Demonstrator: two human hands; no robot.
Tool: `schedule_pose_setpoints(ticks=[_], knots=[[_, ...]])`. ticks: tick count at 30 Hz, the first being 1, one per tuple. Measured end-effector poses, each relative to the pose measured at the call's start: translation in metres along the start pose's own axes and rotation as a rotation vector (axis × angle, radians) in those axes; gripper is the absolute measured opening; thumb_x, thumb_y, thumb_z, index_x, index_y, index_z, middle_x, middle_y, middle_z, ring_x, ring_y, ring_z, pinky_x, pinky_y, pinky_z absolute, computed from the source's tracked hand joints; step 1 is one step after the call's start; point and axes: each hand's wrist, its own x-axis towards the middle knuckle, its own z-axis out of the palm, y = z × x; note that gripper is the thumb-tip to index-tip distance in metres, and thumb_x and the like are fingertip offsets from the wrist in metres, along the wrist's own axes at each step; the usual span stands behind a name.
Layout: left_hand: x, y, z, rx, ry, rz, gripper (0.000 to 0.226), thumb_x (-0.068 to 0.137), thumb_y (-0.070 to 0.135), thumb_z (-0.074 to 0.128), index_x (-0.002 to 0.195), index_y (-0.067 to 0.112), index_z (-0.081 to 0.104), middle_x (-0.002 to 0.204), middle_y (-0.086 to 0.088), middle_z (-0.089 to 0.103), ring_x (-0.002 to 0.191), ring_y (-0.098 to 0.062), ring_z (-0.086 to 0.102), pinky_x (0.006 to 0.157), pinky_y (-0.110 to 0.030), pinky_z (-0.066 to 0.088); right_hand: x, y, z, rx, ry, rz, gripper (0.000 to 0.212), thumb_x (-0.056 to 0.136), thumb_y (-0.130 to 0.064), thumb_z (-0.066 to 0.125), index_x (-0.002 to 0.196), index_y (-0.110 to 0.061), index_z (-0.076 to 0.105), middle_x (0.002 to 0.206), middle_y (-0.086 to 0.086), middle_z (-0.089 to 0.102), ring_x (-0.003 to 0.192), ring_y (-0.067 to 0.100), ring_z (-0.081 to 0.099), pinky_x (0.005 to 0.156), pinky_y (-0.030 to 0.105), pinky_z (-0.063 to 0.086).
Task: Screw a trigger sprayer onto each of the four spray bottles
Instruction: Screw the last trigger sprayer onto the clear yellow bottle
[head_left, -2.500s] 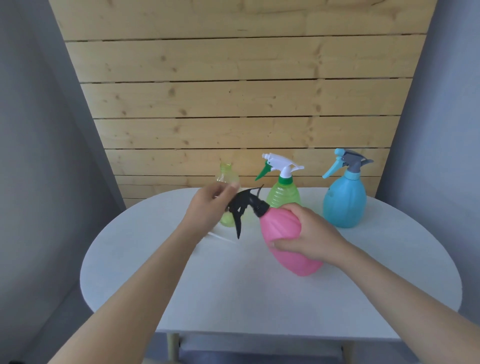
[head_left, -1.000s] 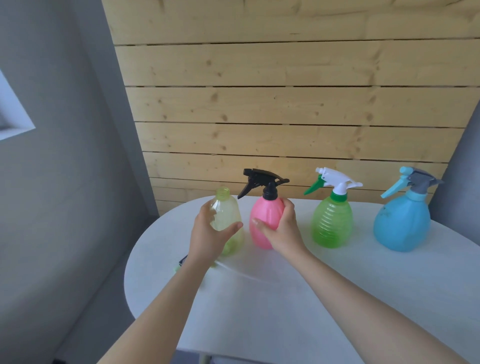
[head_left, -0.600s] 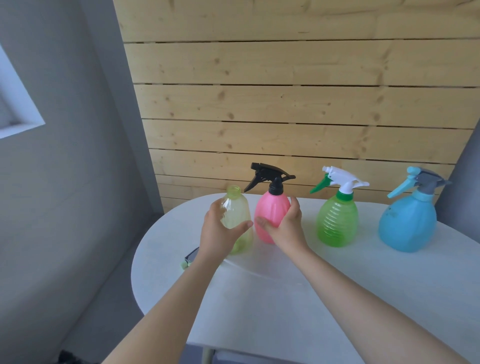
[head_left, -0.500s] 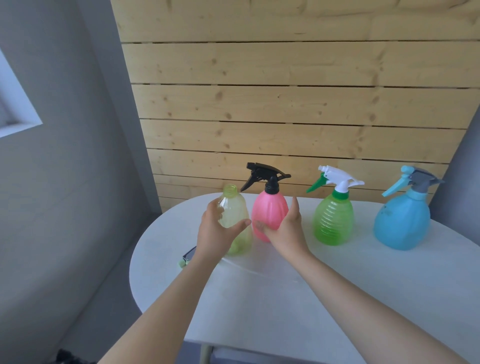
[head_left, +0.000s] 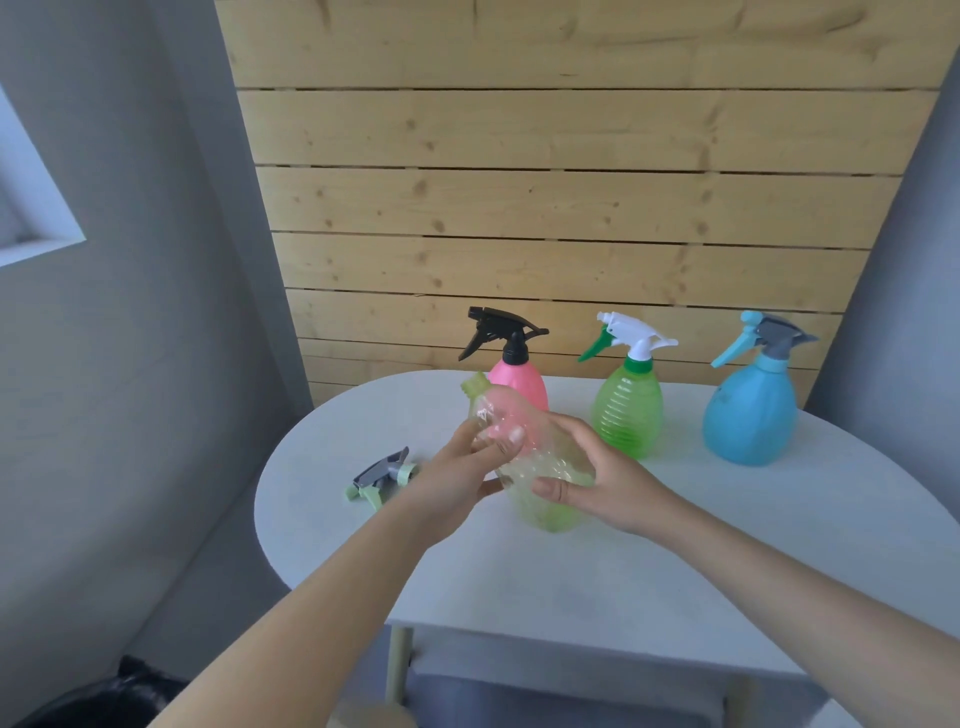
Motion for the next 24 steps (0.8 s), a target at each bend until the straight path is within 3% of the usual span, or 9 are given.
schedule_pose_setpoints(ticks=[4, 6, 10, 11, 15, 17, 19, 21, 24], knots=[[-0.003, -0.004, 0.004, 0.097, -0.009, -0.040, 0.043, 0.085, 0.041, 0.060, 0.122, 0.021, 0.053, 0.116, -0.006, 0.063, 0.108, -0.018, 0.061, 0.098, -0.037, 0.048, -0.004, 0.011, -0.001, 0.034, 0.010, 0.071, 0.078, 0.062, -0.055, 0.073, 0.131, -0.039, 0.039, 0.123, -0.014, 0.054, 0.117, 0.003, 0.050, 0.087, 0.020, 0.043], [-0.003, -0.001, 0.001, 0.222, 0.101, -0.059, 0.050, 0.091, 0.051, 0.042, 0.120, 0.012, 0.056, 0.117, -0.014, 0.062, 0.109, -0.023, 0.060, 0.095, -0.037, 0.049, -0.002, 0.014, -0.003, 0.033, 0.051, 0.074, 0.071, 0.068, -0.045, 0.076, 0.130, -0.038, 0.042, 0.124, -0.012, 0.055, 0.115, 0.006, 0.052, 0.086, 0.022, 0.044], [0.002, -0.008, -0.021, 0.786, 0.404, 0.053, 0.037, 0.096, 0.036, 0.036, 0.084, 0.010, 0.060, 0.082, -0.005, 0.055, 0.084, -0.025, 0.052, 0.071, -0.032, 0.038, 0.003, 0.016, -0.009, -0.038, 0.168, 0.022, 0.068, 0.067, -0.041, 0.078, 0.126, -0.034, 0.047, 0.124, -0.014, 0.054, 0.113, 0.007, 0.051, 0.086, 0.023, 0.042], [0.006, -0.012, -0.028, 0.919, 0.477, 0.066, 0.033, 0.096, 0.028, 0.037, 0.082, 0.009, 0.061, 0.085, -0.005, 0.054, 0.087, -0.027, 0.049, 0.073, -0.032, 0.037, 0.003, 0.017, -0.010, -0.086, 0.191, 0.009, 0.069, 0.065, -0.042, 0.078, 0.126, -0.034, 0.047, 0.123, -0.012, 0.055, 0.113, 0.008, 0.051, 0.088, 0.025, 0.043], [0.017, -0.025, -0.057, 1.185, 0.604, -0.101, 0.038, 0.096, 0.033, 0.036, 0.126, 0.021, 0.055, 0.139, -0.005, 0.043, 0.129, -0.028, 0.033, 0.104, -0.040, 0.023, 0.005, 0.020, -0.011, -0.243, 0.200, -0.004, 0.078, 0.056, -0.052, 0.075, 0.127, -0.037, 0.047, 0.118, -0.001, 0.058, 0.112, 0.016, 0.053, 0.094, 0.041, 0.046], [0.020, -0.030, -0.067, 1.264, 0.573, -0.226, 0.041, 0.094, 0.039, 0.034, 0.124, 0.018, 0.053, 0.140, -0.008, 0.041, 0.131, -0.029, 0.031, 0.105, -0.043, 0.023, 0.006, 0.019, -0.010, -0.246, 0.202, -0.018, 0.079, 0.054, -0.055, 0.073, 0.127, -0.037, 0.047, 0.117, -0.001, 0.059, 0.112, 0.017, 0.052, 0.094, 0.042, 0.046], [0.020, -0.034, -0.075, 1.286, 0.543, -0.285, 0.034, 0.094, 0.040, 0.032, 0.110, 0.018, 0.054, 0.123, -0.009, 0.049, 0.124, -0.032, 0.037, 0.095, -0.040, 0.027, 0.007, 0.019, -0.010, -0.256, 0.207, -0.032, 0.079, 0.055, -0.055, 0.073, 0.127, -0.037, 0.046, 0.117, -0.001, 0.058, 0.112, 0.017, 0.051, 0.094, 0.042, 0.045], [0.019, -0.035, -0.080, 1.247, 0.528, -0.273, 0.027, 0.094, 0.040, 0.035, 0.101, 0.019, 0.052, 0.107, -0.006, 0.052, 0.113, -0.032, 0.045, 0.085, -0.037, 0.026, 0.008, 0.020, -0.009, -0.284, 0.206, -0.028, 0.081, 0.055, -0.055, 0.073, 0.129, -0.037, 0.045, 0.119, -0.001, 0.056, 0.114, 0.017, 0.049, 0.095, 0.041, 0.044], [0.018, -0.032, -0.086, 1.088, 0.505, -0.232, 0.022, 0.090, 0.039, 0.048, 0.109, 0.029, 0.053, 0.111, -0.002, 0.054, 0.107, -0.028, 0.047, 0.089, -0.033, 0.031, 0.009, 0.022, -0.010, -0.311, 0.178, -0.010, 0.082, 0.057, -0.052, 0.075, 0.132, -0.038, 0.043, 0.123, -0.002, 0.053, 0.119, 0.018, 0.045, 0.098, 0.040, 0.042]])
